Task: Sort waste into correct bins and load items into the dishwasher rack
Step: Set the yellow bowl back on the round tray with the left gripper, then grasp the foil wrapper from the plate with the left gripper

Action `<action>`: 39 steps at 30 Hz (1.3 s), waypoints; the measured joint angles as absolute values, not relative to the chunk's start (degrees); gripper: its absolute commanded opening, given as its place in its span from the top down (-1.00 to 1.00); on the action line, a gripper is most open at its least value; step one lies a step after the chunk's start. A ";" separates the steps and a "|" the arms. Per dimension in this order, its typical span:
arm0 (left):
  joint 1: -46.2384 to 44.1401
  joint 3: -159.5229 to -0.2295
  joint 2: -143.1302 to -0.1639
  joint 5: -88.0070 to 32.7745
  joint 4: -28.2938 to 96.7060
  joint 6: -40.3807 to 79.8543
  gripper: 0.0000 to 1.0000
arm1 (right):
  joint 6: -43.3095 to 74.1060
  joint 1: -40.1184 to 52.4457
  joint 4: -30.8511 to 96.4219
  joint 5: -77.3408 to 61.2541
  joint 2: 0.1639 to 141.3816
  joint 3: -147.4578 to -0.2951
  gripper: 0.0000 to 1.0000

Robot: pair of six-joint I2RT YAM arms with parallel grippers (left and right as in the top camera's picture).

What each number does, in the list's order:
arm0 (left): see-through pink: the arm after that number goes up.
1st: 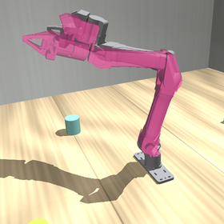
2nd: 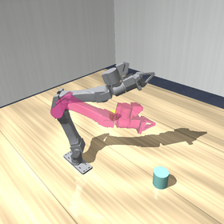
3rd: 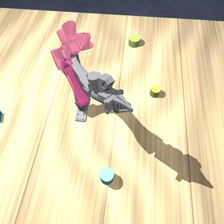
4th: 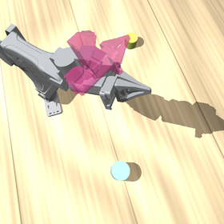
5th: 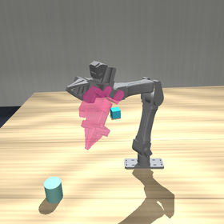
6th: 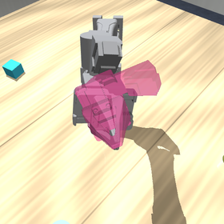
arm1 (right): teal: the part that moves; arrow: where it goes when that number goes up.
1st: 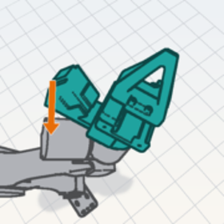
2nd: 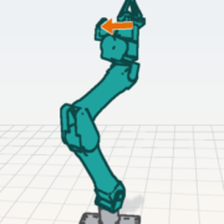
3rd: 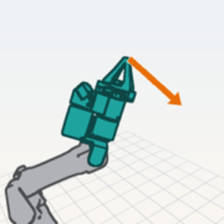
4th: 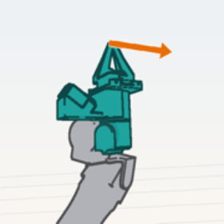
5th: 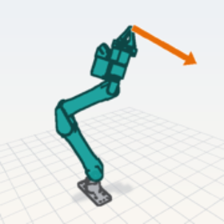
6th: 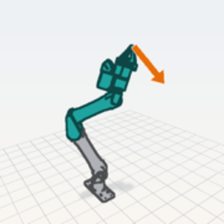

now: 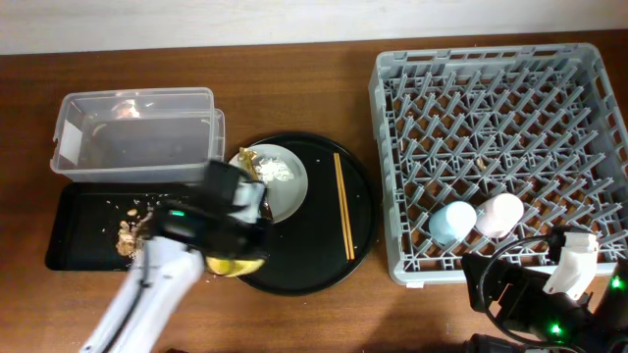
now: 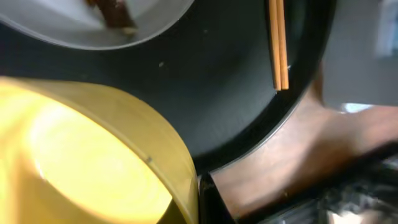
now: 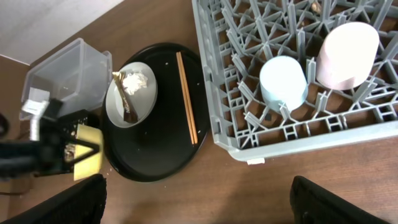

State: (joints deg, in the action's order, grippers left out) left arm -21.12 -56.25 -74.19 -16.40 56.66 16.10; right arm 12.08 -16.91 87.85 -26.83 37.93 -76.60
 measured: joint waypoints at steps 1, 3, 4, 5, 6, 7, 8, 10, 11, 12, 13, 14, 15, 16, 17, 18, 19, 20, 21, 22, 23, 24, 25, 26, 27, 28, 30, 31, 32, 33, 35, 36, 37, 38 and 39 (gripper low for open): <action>-27.24 -55.92 -75.16 -10.83 54.46 19.70 1.00 | 12.03 -16.91 87.81 -26.85 37.93 -76.60 -0.88; -37.26 -54.33 -79.35 -0.84 50.37 25.67 1.00 | 12.08 -16.91 87.85 -26.79 37.93 -76.60 -0.89; -40.56 -53.60 -82.35 2.02 48.38 27.38 1.00 | 12.05 -16.91 87.83 -26.68 37.93 -76.60 -0.89; -43.29 -53.10 -86.08 4.60 45.63 28.75 0.97 | 12.08 -16.91 87.83 -26.65 37.93 -76.60 -0.88; -44.64 -52.99 -88.68 5.74 44.36 29.69 0.77 | 12.05 -16.91 87.83 -26.63 37.93 -76.60 -0.88; -45.23 -52.86 -90.13 6.55 43.86 30.46 0.56 | 12.01 -16.91 87.85 -26.63 37.93 -76.60 -0.89; -45.54 -52.73 -91.35 7.62 43.86 31.33 0.26 | 11.94 -16.91 87.85 -26.63 37.93 -76.60 -0.89; -45.56 -53.06 -91.72 9.52 44.86 32.69 -0.61 | 11.64 -16.91 87.85 -26.11 37.93 -76.60 -0.89; -45.39 -55.18 -91.72 10.07 50.35 32.67 -0.86 | 11.53 -16.91 87.90 -25.80 37.93 -76.55 -0.89; -45.25 -57.52 -91.37 10.33 53.49 32.60 -0.98 | 11.57 -16.91 88.01 -25.63 37.95 -76.53 -0.88; -45.08 -62.81 -91.13 11.05 58.67 32.12 -0.98 | 11.55 -16.91 87.90 -25.56 37.93 -76.49 -0.89; -44.77 -67.81 -90.08 12.56 61.23 31.66 -0.98 | 11.53 -16.91 87.90 -25.52 37.98 -76.47 -0.89; -44.10 -71.59 -89.10 14.57 63.18 31.07 -0.98 | 11.55 -16.91 87.90 -25.41 37.98 -76.42 -0.89; -42.70 -73.71 -88.51 16.21 62.28 29.80 -0.92 | 11.53 -16.91 87.90 -25.39 38.00 -76.42 -0.89; -40.32 -74.78 -88.36 17.06 59.94 28.45 -0.78 | 11.51 -16.91 87.96 -25.36 37.98 -76.40 -0.89; -35.27 -75.31 -88.53 17.74 57.14 26.87 -0.53 | 11.53 -16.91 87.99 -25.39 38.00 -76.36 -0.89; -31.46 -75.31 -89.23 16.97 55.35 25.96 -0.43 | 11.51 -16.91 88.03 -25.36 38.02 -76.31 -0.89; -28.14 -75.35 -90.74 15.16 52.84 24.75 -0.34 | 11.53 -16.91 88.16 -25.36 38.04 -76.29 -0.89; -24.86 -75.40 -93.80 12.88 50.54 23.81 -0.27 | 11.53 -16.91 88.33 -25.39 38.04 -76.27 -0.89; -22.65 -75.40 -97.56 11.05 49.47 23.05 -0.23 | 11.55 -16.91 88.36 -25.36 38.04 -76.27 -0.89; -21.78 -75.40 -100.79 9.78 48.82 22.59 -0.10 | 11.55 -16.91 88.47 -25.34 38.04 -76.27 -0.89; -21.32 -75.40 -104.31 8.54 47.62 22.26 -0.06 | 11.51 -16.91 88.36 -25.34 38.04 -76.27 -0.89; -21.17 -75.37 -108.33 7.73 46.81 22.06 0.15 | 11.49 -16.91 88.38 -25.39 38.04 -76.27 -0.89; -21.19 -75.37 -110.37 7.42 46.63 22.28 0.47 | 11.53 -16.91 88.38 -25.36 38.04 -76.27 -0.89; -21.19 -75.37 -112.09 7.16 46.19 22.83 0.99 | 11.53 -16.91 88.38 -25.36 38.04 -76.27 -0.89; -21.19 -75.37 -113.25 6.98 45.69 23.24 0.99 | 11.55 -16.91 88.36 -25.36 38.04 -76.27 -0.89; -21.23 -75.55 -113.80 6.61 45.93 23.83 0.99 | 11.51 -16.91 88.36 -25.36 38.04 -76.27 -0.89; -21.21 -75.77 -113.80 6.61 47.20 23.88 1.00 | 11.53 -16.91 88.36 -25.36 38.04 -76.27 -0.89; -21.19 -76.03 -113.80 6.61 49.30 24.03 1.00 | 11.53 -16.91 88.38 -25.36 38.04 -76.27 -0.89; -21.19 -76.55 -113.67 6.61 52.34 24.08 0.99 | 11.55 -16.91 88.33 -25.36 38.04 -76.27 -0.89; -20.99 -77.76 -110.65 6.63 58.48 24.25 0.99 | 11.53 -16.91 88.33 -25.36 38.04 -76.27 -0.89; -20.78 -78.87 -107.81 6.66 59.44 24.25 0.99 | 11.53 -16.91 88.36 -25.39 38.04 -76.29 -0.89; -20.53 -79.44 -105.32 6.72 59.92 24.25 0.99 | 11.53 -16.91 88.38 -25.36 38.04 -76.29 -0.89; -19.81 -80.16 -98.85 6.92 60.55 24.27 0.99 | 11.53 -16.91 88.33 -25.36 38.04 -76.29 -0.89; -18.94 -81.36 -92.62 7.09 60.49 24.27 1.00 | 11.53 -16.91 88.33 -25.36 38.04 -76.29 -0.89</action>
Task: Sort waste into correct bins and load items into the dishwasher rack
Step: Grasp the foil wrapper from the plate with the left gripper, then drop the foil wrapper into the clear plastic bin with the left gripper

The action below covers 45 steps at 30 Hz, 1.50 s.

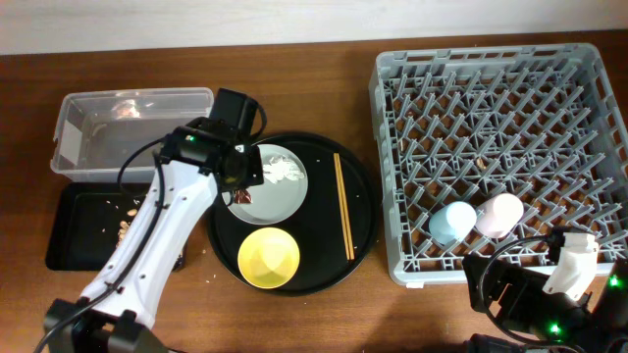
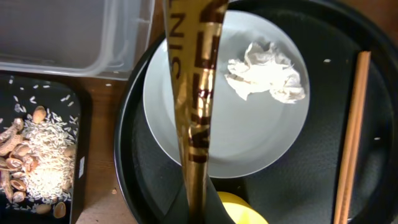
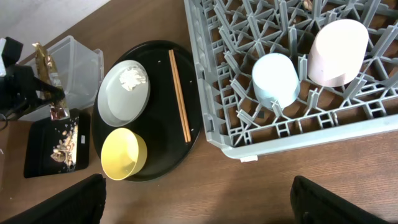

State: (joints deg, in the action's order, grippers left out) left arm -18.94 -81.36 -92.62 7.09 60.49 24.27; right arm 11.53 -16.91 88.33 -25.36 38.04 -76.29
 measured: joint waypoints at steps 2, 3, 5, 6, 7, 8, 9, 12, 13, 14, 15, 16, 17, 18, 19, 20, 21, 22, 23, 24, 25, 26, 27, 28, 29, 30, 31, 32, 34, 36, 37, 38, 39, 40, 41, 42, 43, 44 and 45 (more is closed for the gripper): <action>-16.60 -81.21 -91.29 6.59 59.29 24.71 0.99 | 11.53 -16.91 88.29 -25.39 38.04 -76.29 -0.89; -13.85 -81.21 -90.56 6.48 57.19 25.39 0.99 | 11.51 -16.91 88.38 -25.34 38.04 -76.29 -0.89; -5.39 -81.23 -89.56 6.37 53.39 26.68 1.00 | 11.53 -16.91 88.42 -25.39 38.04 -76.29 -0.89; -3.31 -81.21 -89.58 5.72 52.29 27.29 0.99 | 11.51 -16.91 88.36 -25.36 38.04 -76.27 -0.89; -1.65 -81.21 -89.67 4.62 51.13 28.01 0.99 | 11.55 -16.91 88.31 -25.39 38.04 -76.27 -0.89; -0.21 -81.23 -89.80 3.20 49.74 28.67 0.99 | 11.53 -16.91 88.36 -25.34 38.04 -76.27 -0.89; 1.48 -81.23 -90.37 1.74 47.94 29.41 1.00 | 11.55 -16.91 88.31 -25.36 38.04 -76.27 -0.89; 4.86 -81.23 -94.35 -0.08 42.37 31.18 0.99 | 11.53 -16.91 88.29 -25.36 38.04 -76.27 -0.89; 5.72 -81.23 -96.68 -0.49 39.99 31.38 0.89 | 11.49 -16.91 88.38 -25.39 38.04 -76.27 -0.89; 6.11 -81.23 -98.54 -0.54 38.87 31.55 -0.25 | 11.51 -16.91 88.29 -25.36 38.04 -76.27 -0.89; 6.48 -81.23 -101.25 -0.49 37.52 32.01 -0.51 | 11.51 -16.91 88.36 -25.36 38.04 -76.27 -0.89; 6.61 -81.23 -102.98 -0.51 37.45 31.68 -0.59 | 11.53 -16.91 88.33 -25.36 38.04 -76.27 -0.89; 6.68 -81.34 -103.74 -0.69 37.95 31.20 -0.61 | 11.53 -16.91 88.38 -25.36 38.04 -76.27 -0.89; 6.74 -82.17 -104.16 -0.95 40.38 30.26 -0.57 | 11.51 -16.91 88.31 -25.36 38.04 -76.27 -0.89; 6.72 -85.21 -104.27 -1.28 44.62 29.17 -0.52 | 11.46 -16.91 88.33 -25.41 38.04 -76.29 -0.89; 6.35 -88.95 -104.18 -1.52 49.06 28.03 -0.50 | 11.53 -16.91 88.44 -25.36 38.02 -76.27 -0.89; 5.58 -92.58 -104.16 -1.54 53.01 26.68 -0.47 | 11.51 -16.91 88.29 -25.34 38.04 -76.27 -0.89; 3.46 -96.38 -103.35 -1.37 55.00 24.97 -0.41 | 11.49 -16.91 88.33 -25.36 38.04 -76.29 -0.89; 0.91 -98.15 -102.54 -1.21 55.42 23.05 -0.38 | 11.44 -16.91 88.29 -25.36 38.04 -76.29 -0.89; -2.22 -98.89 -101.97 -1.02 55.59 21.19 -0.36 | 11.42 -16.91 88.31 -25.36 38.04 -76.29 -0.89; -5.78 -98.91 -101.67 -0.89 55.70 18.85 -0.25 | 11.38 -16.91 88.31 -25.36 38.04 -76.29 -0.89; -9.96 -98.21 -101.73 0.05 55.27 16.69 -0.20 | 11.38 -16.91 88.29 -25.36 38.04 -76.29 -0.89; -14.17 -96.97 -102.35 1.39 55.05 14.55 -0.18 | 11.38 -16.91 88.29 -25.36 38.04 -76.29 -0.89; -17.15 -95.39 -103.24 2.79 53.91 13.47 -0.13 | 11.38 -16.91 88.31 -25.36 38.04 -76.29 -0.89; -19.64 -93.43 -104.95 4.25 51.48 12.36 -0.11 | 11.33 -16.91 88.27 -25.36 38.04 -76.29 -0.89; -21.02 -91.83 -107.22 5.04 49.01 11.75 -0.09 | 11.33 -16.91 88.29 -25.36 38.04 -76.29 -0.89; -21.78 -90.80 -109.49 5.54 47.79 11.51 -0.02 | 11.35 -16.91 88.29 -25.34 38.04 -76.29 -0.89; -22.44 -89.69 -113.12 6.24 46.96 11.11 0.06 | 11.35 -16.91 88.31 -25.36 38.04 -76.29 -0.89; -22.70 -88.68 -118.98 6.24 46.15 10.55 0.42 | 11.35 -16.91 88.31 -25.36 38.04 -76.29 -0.89; -22.70 -88.51 -121.75 5.45 45.74 10.35 0.99 | 11.35 -16.91 88.33 -25.36 38.04 -76.29 -0.89; -22.76 -88.62 -121.78 4.93 45.67 9.91 1.00 | 11.35 -16.91 88.31 -25.36 38.04 -76.29 -0.89; -22.87 -88.68 -121.84 4.60 45.71 10.07 1.00 | 11.35 -16.91 88.31 -25.36 38.04 -76.29 -0.89; -22.92 -88.73 -121.86 4.47 45.91 9.89 1.00 | 11.33 -16.91 88.29 -25.34 38.04 -76.29 -0.89; -22.92 -89.06 -121.86 4.45 46.89 9.96 1.00 | 11.38 -16.91 88.31 -25.36 38.04 -76.29 -0.89; -22.85 -89.95 -121.86 4.47 50.09 9.98 1.00 | 11.38 -16.91 88.31 -25.36 38.04 -76.29 -0.89; -22.76 -91.24 -121.84 4.47 54.06 9.98 1.00 | 11.38 -16.91 88.40 -25.36 38.04 -76.29 -0.89; -22.59 -93.27 -121.84 4.58 58.26 10.07 1.00 | 11.35 -16.91 88.44 -25.36 38.04 -76.27 -0.89; -22.28 -95.70 -121.40 4.84 60.97 10.37 1.00 | 11.35 -16.91 88.36 -25.34 38.04 -76.27 -0.89; -21.69 -98.56 -120.60 5.50 63.16 10.98 1.00 | 11.33 -16.91 88.36 -25.36 38.04 -76.29 -0.89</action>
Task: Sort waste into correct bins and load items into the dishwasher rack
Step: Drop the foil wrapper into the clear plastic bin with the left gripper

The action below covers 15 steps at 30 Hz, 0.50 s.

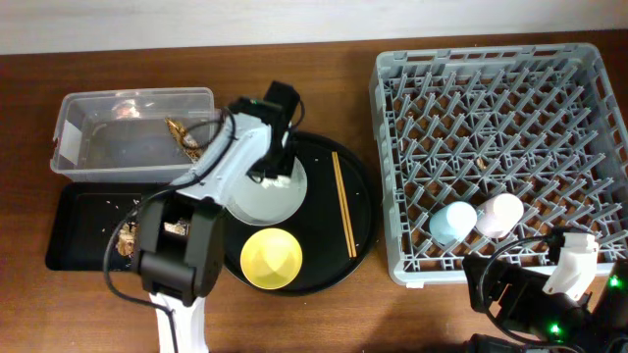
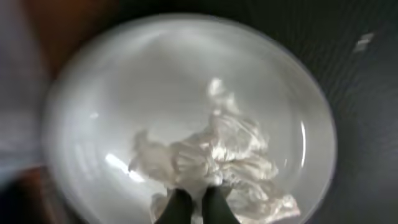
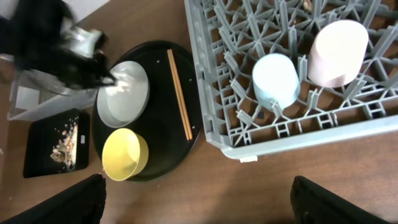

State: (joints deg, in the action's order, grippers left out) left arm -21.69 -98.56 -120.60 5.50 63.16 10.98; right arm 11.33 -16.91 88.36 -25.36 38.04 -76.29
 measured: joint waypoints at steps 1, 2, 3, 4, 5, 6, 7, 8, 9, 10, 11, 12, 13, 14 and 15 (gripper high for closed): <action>-20.67 -101.21 -119.09 6.46 64.29 11.64 1.00 | 11.38 -16.91 88.31 -25.36 38.04 -76.29 -0.89; -19.07 -103.26 -116.88 7.53 64.03 11.92 1.00 | 11.38 -16.91 88.31 -25.36 38.04 -76.29 -0.89; -17.04 -104.75 -114.41 8.62 63.20 12.23 1.00 | 11.40 -16.91 88.31 -25.36 38.04 -76.27 -0.89; -14.63 -105.75 -112.05 9.72 62.08 12.45 1.00 | 11.40 -16.91 88.31 -25.36 38.04 -76.27 -0.89; -12.69 -106.28 -110.63 10.57 61.10 12.64 1.00 | 11.35 -16.91 88.31 -25.36 38.04 -76.29 -0.89; -9.61 -106.54 -109.40 11.42 59.22 12.93 0.55 | 11.40 -16.91 88.31 -25.34 38.04 -76.29 -0.89; -6.59 -106.56 -109.73 12.23 57.78 13.08 -0.57 | 11.38 -16.91 88.33 -25.36 38.04 -76.27 -0.89; -5.02 -106.56 -110.65 12.45 56.84 13.41 -0.74 | 11.40 -16.91 88.33 -25.36 38.04 -76.27 -0.89; -3.20 -106.54 -112.55 12.51 55.13 13.17 -0.74 | 11.35 -16.91 88.31 -25.36 38.04 -76.27 -0.89; -1.89 -106.48 -114.21 12.47 54.70 13.26 -0.74 | 11.35 -16.91 88.29 -25.36 38.04 -76.27 -0.90; -0.86 -106.26 -115.44 12.03 55.46 12.95 -0.68 | 11.38 -16.91 88.33 -25.36 38.04 -76.29 -0.97; -0.25 -106.13 -116.07 11.27 57.63 12.58 -0.58 | 11.35 -16.91 88.36 -25.36 38.04 -76.29 -0.97; -0.10 -106.08 -116.16 10.48 60.16 12.14 -0.50 | 11.31 -16.91 88.40 -25.34 38.04 -76.29 -0.97; -0.43 -106.45 -115.94 9.69 63.68 11.55 -0.48 | 11.35 -16.91 88.44 -25.36 38.04 -76.29 -0.97; -0.75 -106.61 -115.63 9.17 65.17 11.38 -0.47 | 11.40 -16.91 88.40 -25.36 38.04 -76.29 -0.97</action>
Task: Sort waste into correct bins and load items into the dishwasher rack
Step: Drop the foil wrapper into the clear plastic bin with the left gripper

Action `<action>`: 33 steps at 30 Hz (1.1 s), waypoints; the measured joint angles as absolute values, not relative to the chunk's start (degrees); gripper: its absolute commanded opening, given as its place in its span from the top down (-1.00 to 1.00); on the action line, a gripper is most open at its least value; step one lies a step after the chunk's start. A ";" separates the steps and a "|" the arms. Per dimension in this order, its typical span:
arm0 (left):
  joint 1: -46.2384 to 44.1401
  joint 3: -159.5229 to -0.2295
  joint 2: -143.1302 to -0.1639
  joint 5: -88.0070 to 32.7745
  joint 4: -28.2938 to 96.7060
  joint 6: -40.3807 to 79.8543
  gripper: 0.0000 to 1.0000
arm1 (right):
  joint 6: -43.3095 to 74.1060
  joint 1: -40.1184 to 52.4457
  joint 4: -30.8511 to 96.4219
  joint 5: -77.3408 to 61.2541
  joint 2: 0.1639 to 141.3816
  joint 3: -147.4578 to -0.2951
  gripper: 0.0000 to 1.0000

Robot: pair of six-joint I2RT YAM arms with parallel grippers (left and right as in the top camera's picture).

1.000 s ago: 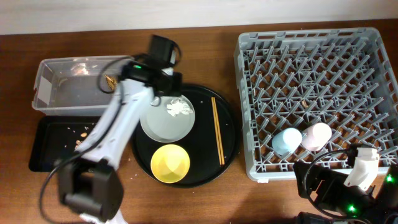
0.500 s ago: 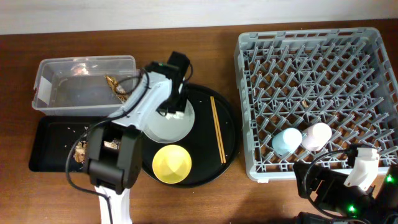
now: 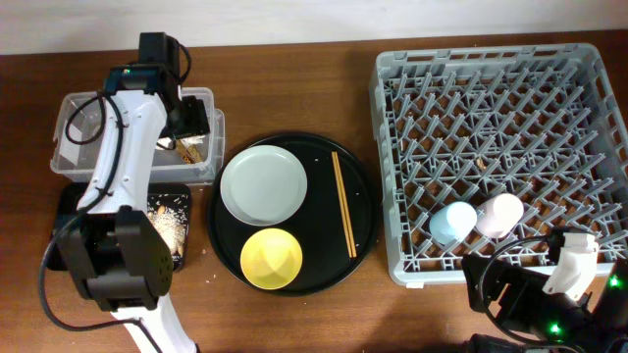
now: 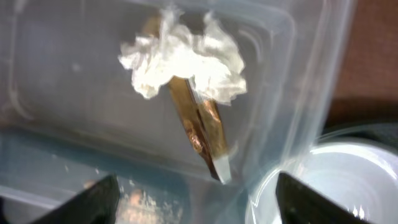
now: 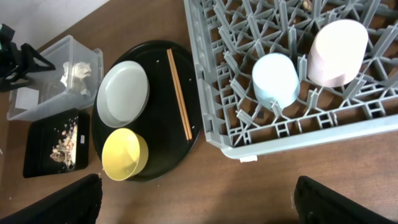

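My left gripper point(image 3: 186, 123) hangs open over the right end of the clear bin point(image 3: 69, 137), its jaws wide apart with nothing between them. In the bin a crumpled white tissue point(image 4: 183, 59) lies on a brown wrapper point(image 4: 199, 127). The grey plate point(image 3: 263, 183) is bare on the round black tray point(image 3: 324, 270), beside a yellow bowl point(image 3: 270, 258) and a pair of chopsticks point(image 3: 343, 201). My right gripper point(image 5: 199, 208) stands open low at the front right, away from everything.
The grey dish rack point(image 3: 500, 98) fills the right side, with a blue cup point(image 3: 452, 223) and a pink cup point(image 3: 500, 214) near its front edge. A black rectangular tray point(image 5: 34, 158) with food scraps point(image 5: 65, 144) lies in front of the clear bin.
My left gripper was shut on the tissue on the grey plate. Now it is open above the clear bin, the tissue lies there on the wrapper, and the plate is bare.
First my left gripper was at the yellow bowl near the tray's front left. Then the bowl stood on the round tray and the gripper held the brown wrapper over the plate. Later the wrapper lay in the clear bin; now the tissue has joined it.
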State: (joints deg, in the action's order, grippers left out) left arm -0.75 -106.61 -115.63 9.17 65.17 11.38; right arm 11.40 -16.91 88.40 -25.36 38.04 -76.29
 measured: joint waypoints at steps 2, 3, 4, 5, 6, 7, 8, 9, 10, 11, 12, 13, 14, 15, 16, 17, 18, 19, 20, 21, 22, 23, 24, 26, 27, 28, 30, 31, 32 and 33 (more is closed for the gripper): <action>-3.38 -107.70 -111.63 7.68 72.51 11.11 -0.41 | 11.38 -16.91 88.42 -25.39 38.04 -76.29 -0.98; -5.10 -107.70 -107.87 6.90 75.64 11.09 -0.41 | 11.38 -16.91 88.33 -25.36 38.04 -76.29 -0.97; -8.12 -107.90 -101.67 6.17 78.76 11.09 -0.41 | 11.38 -16.91 88.44 -25.36 38.04 -76.29 -0.97; -10.28 -108.36 -97.73 5.78 80.09 11.14 -0.43 | 11.33 -16.91 88.44 -25.34 38.04 -76.29 -0.97; -13.54 -109.19 -91.74 5.45 82.15 11.42 -0.42 | 11.35 -16.91 88.33 -25.39 38.04 -76.29 -0.97; -16.34 -109.86 -86.74 5.78 83.57 12.01 -0.44 | 11.38 -16.91 88.33 -25.39 38.04 -76.29 -0.97; -18.63 -110.28 -81.97 6.79 85.49 13.19 -0.99 | 11.38 -16.91 88.31 -25.36 38.04 -76.29 -0.97; -19.84 -110.45 -79.31 7.60 86.56 13.87 -0.99 | 11.38 -16.91 88.47 -25.36 38.04 -76.29 -0.97; -21.71 -110.48 -76.40 8.62 88.29 14.66 -0.99 | 11.38 -16.91 88.33 -25.34 38.04 -76.29 -0.97; -23.83 -110.48 -73.87 9.13 89.86 15.44 -0.99 | 11.38 -16.91 88.33 -25.36 38.04 -76.29 -0.97; -24.88 -110.48 -72.69 9.28 90.52 15.68 -0.99 | 11.38 -16.91 88.36 -25.36 38.04 -76.29 -0.98; -25.93 -110.48 -71.59 9.32 91.96 15.90 -0.99 | 11.38 -16.91 88.31 -25.36 38.04 -76.29 -0.97; -26.76 -110.45 -70.32 9.45 94.02 16.12 -0.99 | 11.38 -16.91 88.33 -25.34 38.04 -76.29 -0.97; -27.00 -110.45 -69.38 9.47 95.07 16.14 -0.99 | 11.38 -16.91 88.29 -25.36 38.04 -76.29 -0.97; -27.00 -110.39 -68.62 9.50 96.27 16.16 -0.99 | 11.35 -16.91 88.36 -25.36 38.04 -76.29 -0.97; -27.00 -110.19 -67.26 9.54 96.53 16.16 -0.99 | 11.40 -16.91 88.36 -25.36 38.04 -76.29 -0.97; -27.00 -110.19 -65.87 9.65 96.53 16.14 -0.99 | 11.38 -16.91 88.33 -25.34 38.04 -76.29 -0.97; -27.00 -110.19 -64.14 9.74 96.60 16.14 -0.99 | 11.35 -16.91 88.33 -25.36 38.04 -76.29 -0.97; -27.14 -110.19 -62.59 10.07 96.55 16.14 -0.99 | 11.38 -16.91 88.33 -25.36 38.04 -76.29 -0.98; -27.27 -109.97 -61.28 10.87 95.24 16.08 -0.99 | 11.38 -16.91 88.31 -25.36 38.04 -76.29 -0.97; -27.27 -109.65 -60.38 11.55 92.79 15.40 -0.99 | 11.35 -16.91 88.33 -25.34 38.04 -76.29 -0.97; -27.27 -107.96 -58.98 12.56 86.54 13.28 -0.99 | 11.38 -16.91 88.31 -25.34 38.04 -76.29 -0.97; -27.27 -105.91 -58.02 12.75 82.19 10.96 -0.99 | 11.35 -16.91 88.31 -25.36 38.04 -76.29 -0.97; -25.15 -97.62 -54.04 11.49 70.94 4.23 -0.99 | 11.38 -16.91 88.33 -25.34 38.04 -76.27 -0.97; -22.61 -91.46 -50.89 10.55 66.96 1.41 -0.99 | 11.40 -16.91 88.31 -25.34 38.04 -76.29 -0.98; -21.02 -87.77 -48.77 9.91 65.17 0.01 -0.99 | 11.35 -16.91 88.33 -25.36 38.04 -76.34 -0.97; -16.21 -75.96 -41.25 8.19 55.94 -1.83 -0.99 | 11.40 -16.91 88.33 -25.34 38.04 -76.27 -0.97; -13.23 -67.31 -34.76 7.27 53.15 -2.70 -0.99 | 11.35 -16.91 88.44 -25.36 38.04 -76.29 -0.97; -11.97 -62.65 -31.31 6.66 48.56 -3.07 -0.99 | 11.38 -16.91 88.29 -25.36 38.04 -76.29 -0.97; -10.70 -57.71 -27.83 6.15 43.97 -3.46 -0.99 | 11.40 -16.91 88.49 -25.34 38.04 -76.34 -0.98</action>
